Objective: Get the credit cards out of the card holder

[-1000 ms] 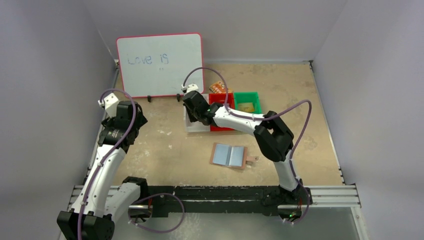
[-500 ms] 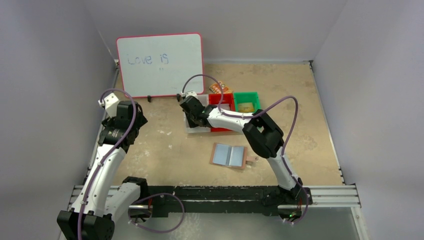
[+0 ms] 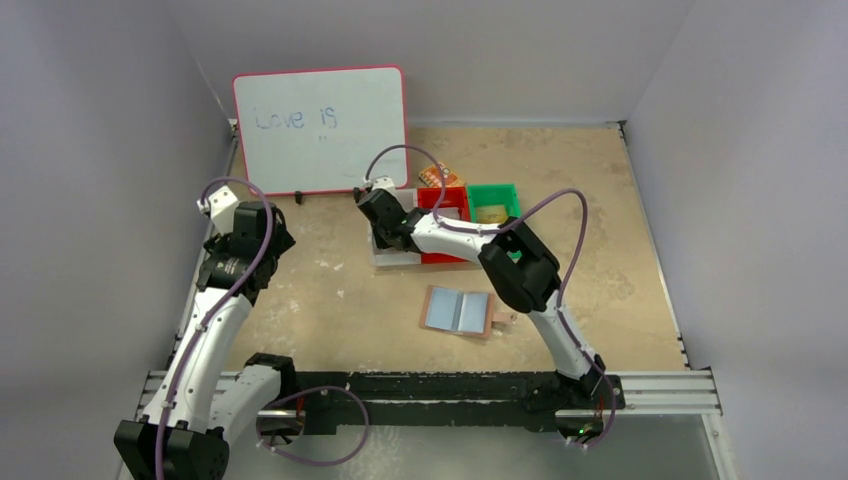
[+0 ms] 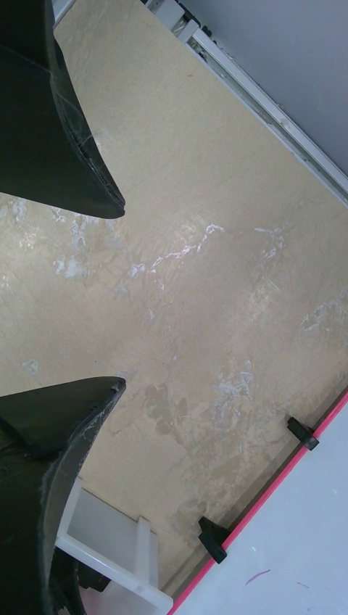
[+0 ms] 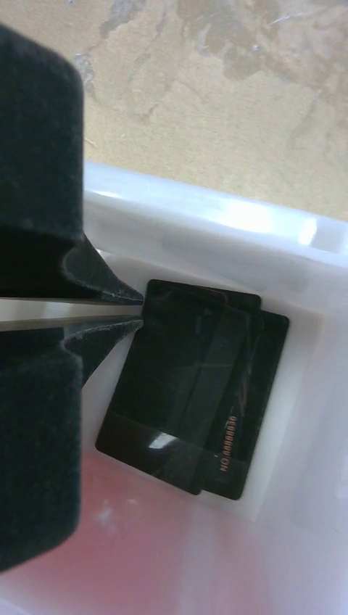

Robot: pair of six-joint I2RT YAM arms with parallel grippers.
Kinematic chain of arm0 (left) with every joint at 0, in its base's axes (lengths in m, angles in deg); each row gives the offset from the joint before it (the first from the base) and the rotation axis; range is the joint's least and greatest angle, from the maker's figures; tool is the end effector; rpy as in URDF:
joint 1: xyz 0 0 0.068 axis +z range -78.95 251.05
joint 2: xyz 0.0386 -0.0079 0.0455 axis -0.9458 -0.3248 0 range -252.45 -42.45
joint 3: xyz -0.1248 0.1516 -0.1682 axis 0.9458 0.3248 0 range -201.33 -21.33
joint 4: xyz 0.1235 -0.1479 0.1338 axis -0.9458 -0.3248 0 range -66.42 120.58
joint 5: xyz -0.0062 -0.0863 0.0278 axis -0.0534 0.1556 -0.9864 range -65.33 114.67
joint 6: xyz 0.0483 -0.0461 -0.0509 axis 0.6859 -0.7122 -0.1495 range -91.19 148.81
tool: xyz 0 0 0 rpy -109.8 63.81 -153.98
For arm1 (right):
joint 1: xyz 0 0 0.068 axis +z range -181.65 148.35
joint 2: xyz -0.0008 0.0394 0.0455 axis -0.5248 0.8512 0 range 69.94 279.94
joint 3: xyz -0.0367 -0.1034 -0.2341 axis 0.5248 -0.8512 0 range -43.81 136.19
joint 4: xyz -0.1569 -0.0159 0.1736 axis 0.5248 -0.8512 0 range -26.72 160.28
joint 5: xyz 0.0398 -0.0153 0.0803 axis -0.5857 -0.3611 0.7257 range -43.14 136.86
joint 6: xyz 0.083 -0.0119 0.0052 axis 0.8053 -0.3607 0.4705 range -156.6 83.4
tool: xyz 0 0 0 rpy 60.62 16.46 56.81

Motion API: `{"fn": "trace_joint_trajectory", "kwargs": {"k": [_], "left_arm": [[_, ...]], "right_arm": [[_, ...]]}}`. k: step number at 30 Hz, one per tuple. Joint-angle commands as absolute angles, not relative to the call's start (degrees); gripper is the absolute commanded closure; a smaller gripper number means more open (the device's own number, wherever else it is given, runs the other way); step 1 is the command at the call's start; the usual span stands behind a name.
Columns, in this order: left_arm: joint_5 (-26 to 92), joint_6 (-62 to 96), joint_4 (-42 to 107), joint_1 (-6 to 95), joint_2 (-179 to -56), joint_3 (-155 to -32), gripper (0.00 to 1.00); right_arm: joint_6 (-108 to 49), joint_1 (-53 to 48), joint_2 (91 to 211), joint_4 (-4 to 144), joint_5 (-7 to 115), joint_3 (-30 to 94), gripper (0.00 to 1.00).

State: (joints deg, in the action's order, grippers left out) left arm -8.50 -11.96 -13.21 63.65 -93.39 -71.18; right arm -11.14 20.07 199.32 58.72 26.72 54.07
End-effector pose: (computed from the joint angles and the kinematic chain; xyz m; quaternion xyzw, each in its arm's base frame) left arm 0.1800 0.0172 0.2673 -0.3591 0.8164 0.0906 0.4432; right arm 0.3284 0.3755 0.1466 -0.1374 0.8953 0.1193 0.4066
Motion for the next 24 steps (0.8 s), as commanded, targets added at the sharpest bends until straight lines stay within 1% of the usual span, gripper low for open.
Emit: {"fn": "trace_joint_trajectory", "kwargs": {"k": [1, 9, 15, 18, 19, 20, 22, 24], "left_arm": [[-8.1, -10.3, -11.2, 63.9, -93.6, -71.1, 0.20], [-8.3, -10.4, -11.3, 64.0, -93.7, -71.2, 0.20], [-8.2, -10.4, -11.3, 63.9, -93.8, -71.1, 0.20], [-8.2, -10.4, -11.3, 63.9, -93.8, -71.1, 0.21], [-8.1, -10.4, -11.3, 64.0, -93.8, -71.1, 0.20], [-8.2, -10.4, -11.3, 63.9, -93.7, -71.1, 0.20], [-8.0, -10.4, -11.2, 63.9, -93.6, -71.2, 0.20], [-7.4, -10.1, -11.0, 64.0, -93.3, -71.2, 0.20]], "right_arm": [[-10.3, 18.7, 200.1, 63.5, 25.8, 53.0, 0.86], [-10.6, 18.2, 202.3, 64.8, 23.4, 54.8, 0.85], [-12.0, 18.2, 200.6, 64.4, 25.1, 54.2, 0.83], [-12.7, 18.2, 198.7, 64.9, 26.4, 53.5, 0.75], [-13.0, 18.2, 198.2, 65.0, 27.1, 53.5, 0.74], [-13.4, 18.2, 197.6, 64.6, 27.7, 53.7, 0.74], [-14.9, 18.2, 195.5, 63.4, 30.7, 54.8, 0.78], [-16.3, 18.3, 192.2, 61.3, 31.2, 56.2, 0.79]]}}
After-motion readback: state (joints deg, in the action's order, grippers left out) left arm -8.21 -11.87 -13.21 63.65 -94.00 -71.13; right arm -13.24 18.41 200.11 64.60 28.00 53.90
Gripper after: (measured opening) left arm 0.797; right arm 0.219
